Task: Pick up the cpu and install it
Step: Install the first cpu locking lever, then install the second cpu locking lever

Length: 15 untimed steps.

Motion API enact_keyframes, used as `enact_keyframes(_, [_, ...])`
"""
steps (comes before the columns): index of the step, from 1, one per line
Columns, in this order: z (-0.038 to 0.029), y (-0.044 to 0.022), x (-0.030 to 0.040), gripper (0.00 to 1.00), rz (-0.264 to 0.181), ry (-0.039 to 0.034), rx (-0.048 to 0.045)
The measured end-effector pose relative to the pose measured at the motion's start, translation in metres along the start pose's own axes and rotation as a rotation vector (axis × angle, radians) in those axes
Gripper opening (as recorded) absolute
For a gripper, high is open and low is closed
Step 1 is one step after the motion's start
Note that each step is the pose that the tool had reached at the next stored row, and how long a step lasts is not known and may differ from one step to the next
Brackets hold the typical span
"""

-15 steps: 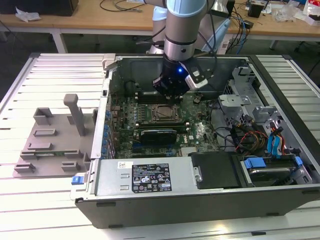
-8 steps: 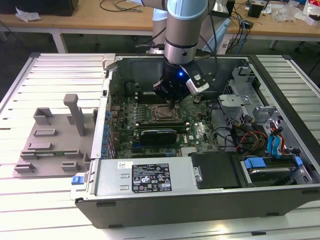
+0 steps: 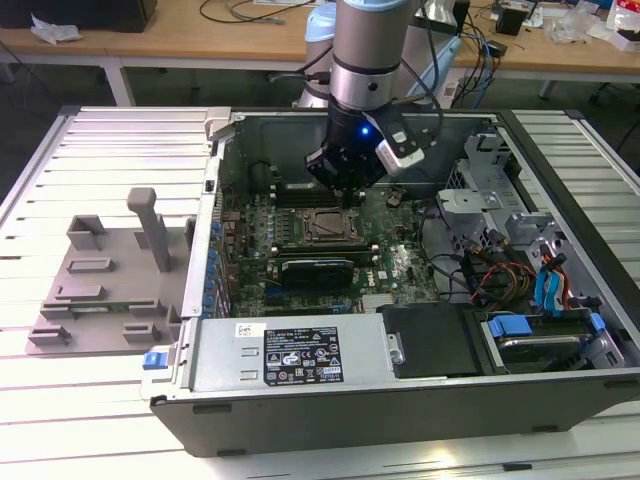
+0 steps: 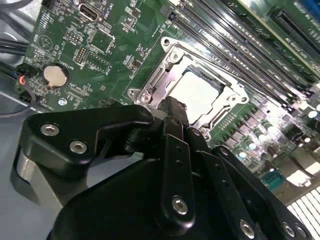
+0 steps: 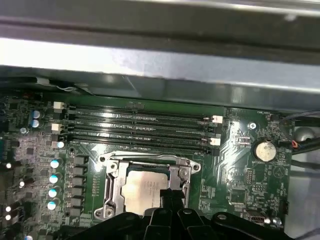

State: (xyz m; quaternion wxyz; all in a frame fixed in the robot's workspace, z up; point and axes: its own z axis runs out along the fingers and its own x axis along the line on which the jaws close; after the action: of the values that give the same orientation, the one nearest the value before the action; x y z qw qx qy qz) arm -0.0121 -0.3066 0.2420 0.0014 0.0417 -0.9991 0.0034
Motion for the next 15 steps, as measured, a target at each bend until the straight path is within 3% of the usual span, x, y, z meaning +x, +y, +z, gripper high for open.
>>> enact_keyframes(3, [-0.0127, -0.0001, 0.0000, 0.11, 0.000, 0.0001, 0.0015])
enact_keyframes(6, [-0.0190, -0.0001, 0.0001, 0.11, 0.000, 0.0002, 0.0016])
enact_keyframes(15, [-0.0221, -0.0002, 0.0001, 0.11, 0.000, 0.0002, 0.0016])
